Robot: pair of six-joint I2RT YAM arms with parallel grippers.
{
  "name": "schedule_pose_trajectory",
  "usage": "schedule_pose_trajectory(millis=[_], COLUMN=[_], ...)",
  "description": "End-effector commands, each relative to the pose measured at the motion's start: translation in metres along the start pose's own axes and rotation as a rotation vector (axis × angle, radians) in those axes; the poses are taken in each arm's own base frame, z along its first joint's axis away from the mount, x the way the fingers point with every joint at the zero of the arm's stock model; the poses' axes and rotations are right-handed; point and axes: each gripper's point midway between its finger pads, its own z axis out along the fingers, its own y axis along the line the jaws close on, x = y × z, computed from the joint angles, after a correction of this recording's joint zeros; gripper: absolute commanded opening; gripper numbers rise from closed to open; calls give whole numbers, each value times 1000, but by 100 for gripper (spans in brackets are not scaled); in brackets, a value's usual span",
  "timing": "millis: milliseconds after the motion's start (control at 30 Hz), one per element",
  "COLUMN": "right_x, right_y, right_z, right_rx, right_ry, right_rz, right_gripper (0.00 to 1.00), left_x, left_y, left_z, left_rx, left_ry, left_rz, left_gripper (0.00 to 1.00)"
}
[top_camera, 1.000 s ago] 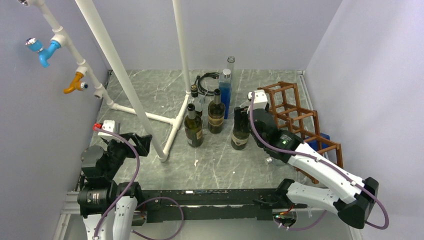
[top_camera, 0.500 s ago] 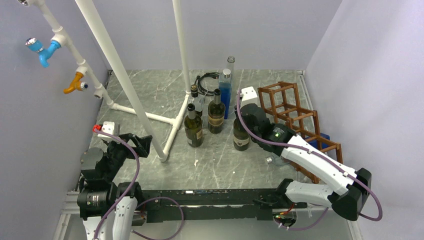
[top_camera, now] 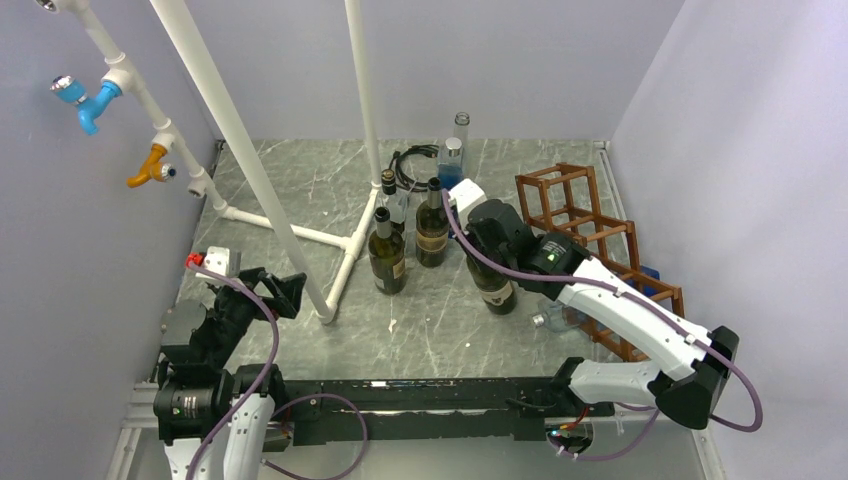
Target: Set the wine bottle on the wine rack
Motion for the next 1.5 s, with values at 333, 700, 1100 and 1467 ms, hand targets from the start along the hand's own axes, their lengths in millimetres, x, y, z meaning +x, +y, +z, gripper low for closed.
schedule_pose_trajectory(millis=[333, 700, 1100, 1467], right_x=[-36, -24, -15, 0], right_y=[29, 33, 30, 22], right_z=[2, 26, 44, 56], right_rx=[-16, 13, 51, 87], right_ry=[-22, 67, 150, 243], right_rz=[-611, -878, -1007, -1063], right_gripper=[0, 0, 0, 0], left_x=[-11, -12, -13, -12], left_y=[-9, -15, -19, -21], left_z=[-5, -11, -16, -17], left_rx=[40, 70, 89, 100], left_ry=[-61, -80, -91, -92], left_rz=[24, 33, 37, 39], left_gripper=[96, 97, 97, 98])
